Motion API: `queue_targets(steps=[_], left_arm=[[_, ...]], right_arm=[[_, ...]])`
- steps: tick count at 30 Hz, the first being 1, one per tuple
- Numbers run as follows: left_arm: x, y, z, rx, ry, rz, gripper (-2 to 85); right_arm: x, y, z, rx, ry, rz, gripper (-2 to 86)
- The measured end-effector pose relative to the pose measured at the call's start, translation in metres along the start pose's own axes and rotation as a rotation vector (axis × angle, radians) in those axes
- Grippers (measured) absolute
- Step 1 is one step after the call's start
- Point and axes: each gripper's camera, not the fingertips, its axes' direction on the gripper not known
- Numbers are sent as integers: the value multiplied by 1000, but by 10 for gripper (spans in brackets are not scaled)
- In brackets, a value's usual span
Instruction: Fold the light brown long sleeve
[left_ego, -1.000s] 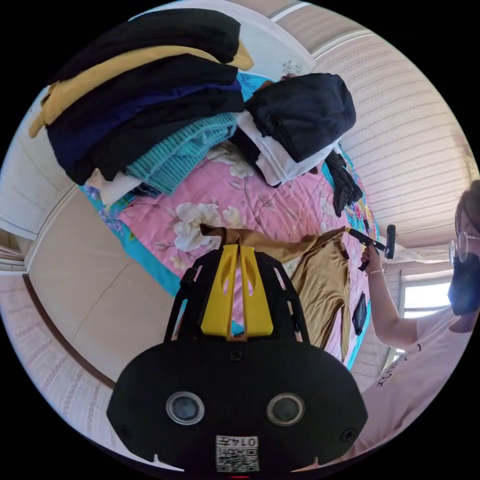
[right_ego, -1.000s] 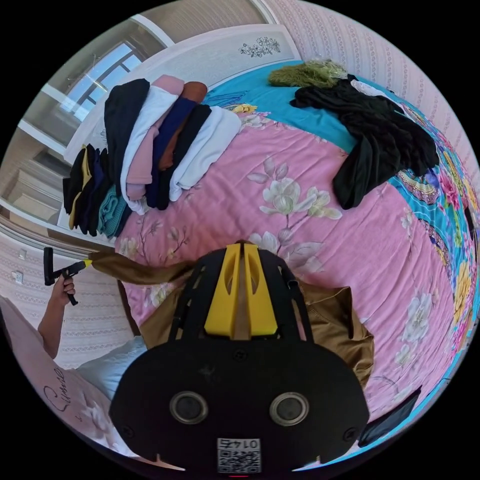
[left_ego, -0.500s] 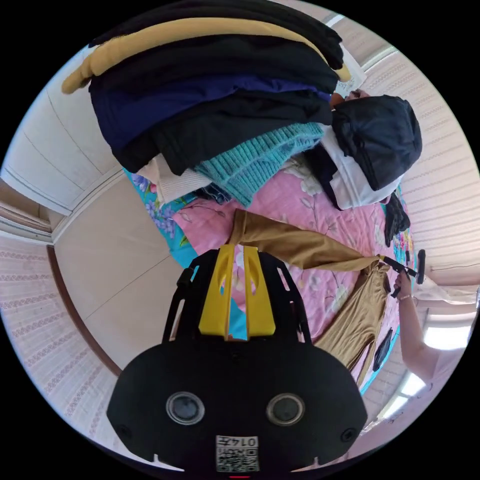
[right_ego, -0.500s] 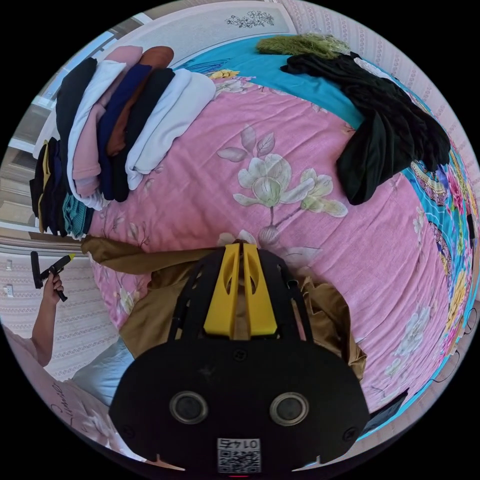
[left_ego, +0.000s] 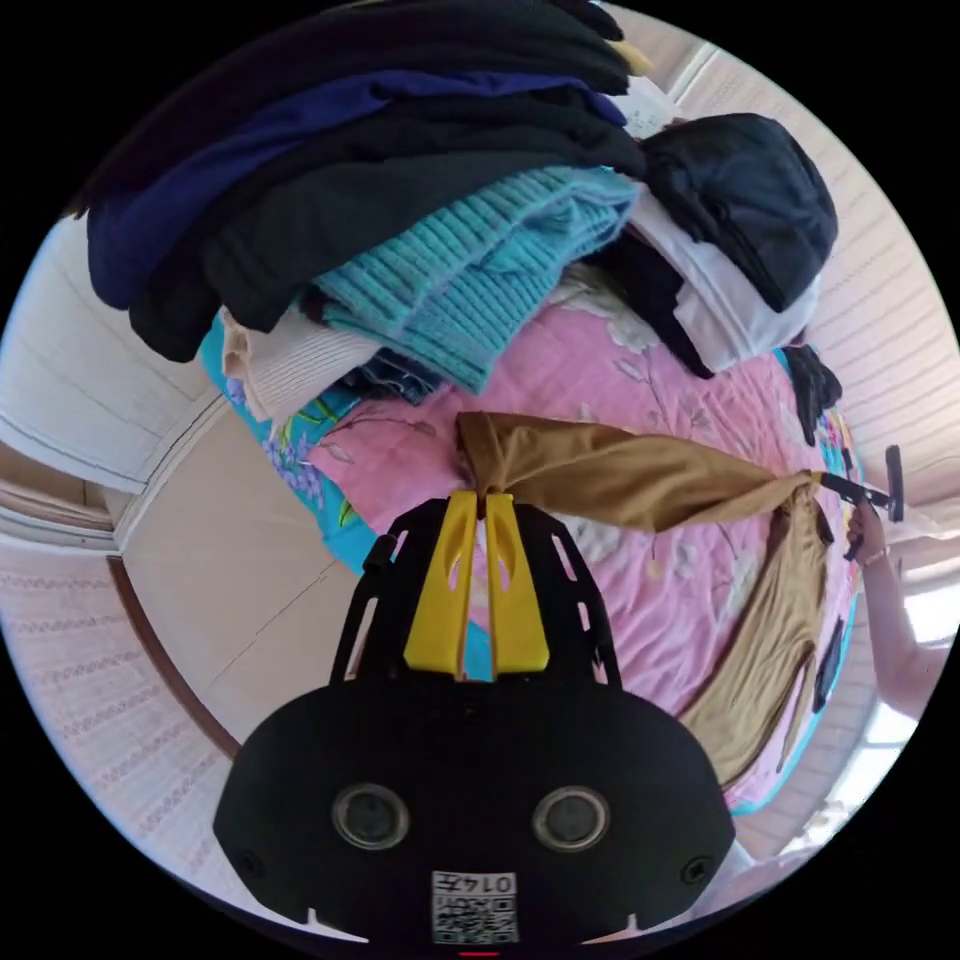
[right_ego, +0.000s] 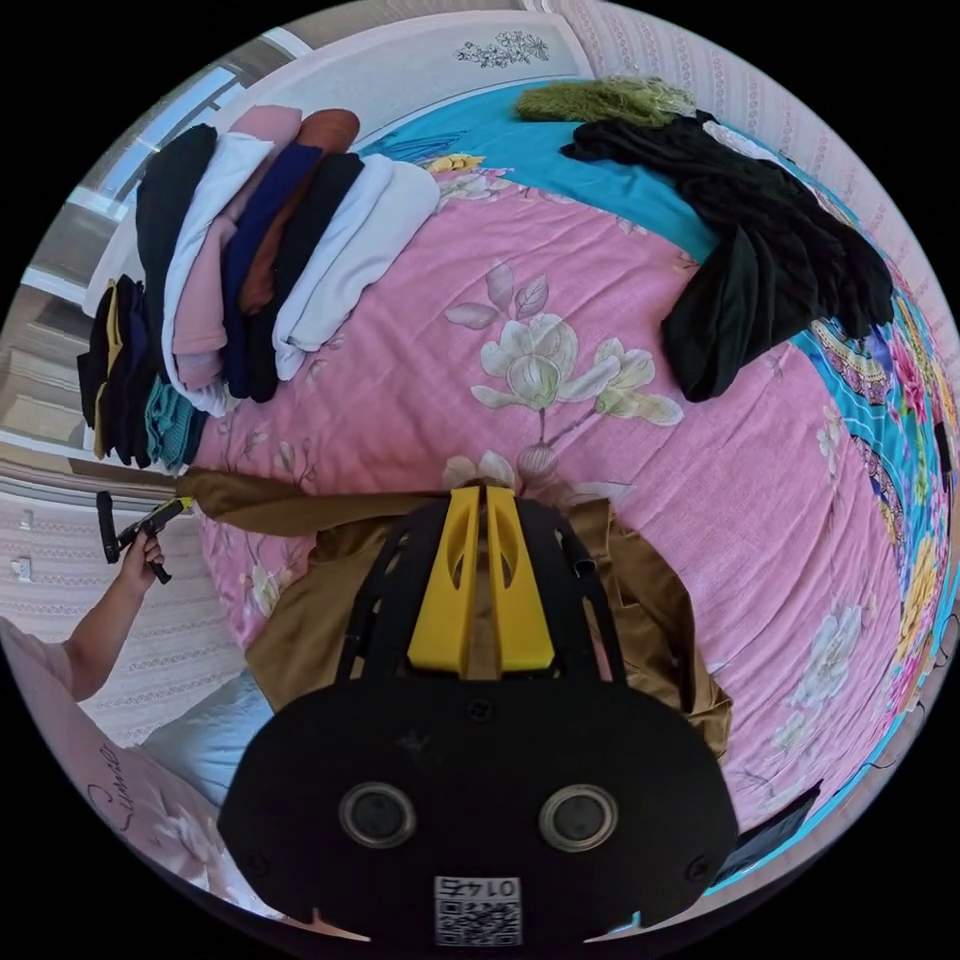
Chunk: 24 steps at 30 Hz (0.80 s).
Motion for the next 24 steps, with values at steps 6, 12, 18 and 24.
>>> queue_targets(steps=[6, 12, 18, 24], left_arm=[[-38, 15, -44, -71, 436, -21, -7], [-84, 18, -64, -46, 905, -234, -10], [-142, -20, -1, 30, 697, -375, -5], [-142, -27, 37, -20, 587, -380, 39]], right_arm=[[13, 15, -24, 122, -71, -22, 0], [17, 9, -6, 88, -56, -30, 0], [16, -6, 25, 52, -32, -41, -2], [18, -10, 46, 28, -16, 4, -1]])
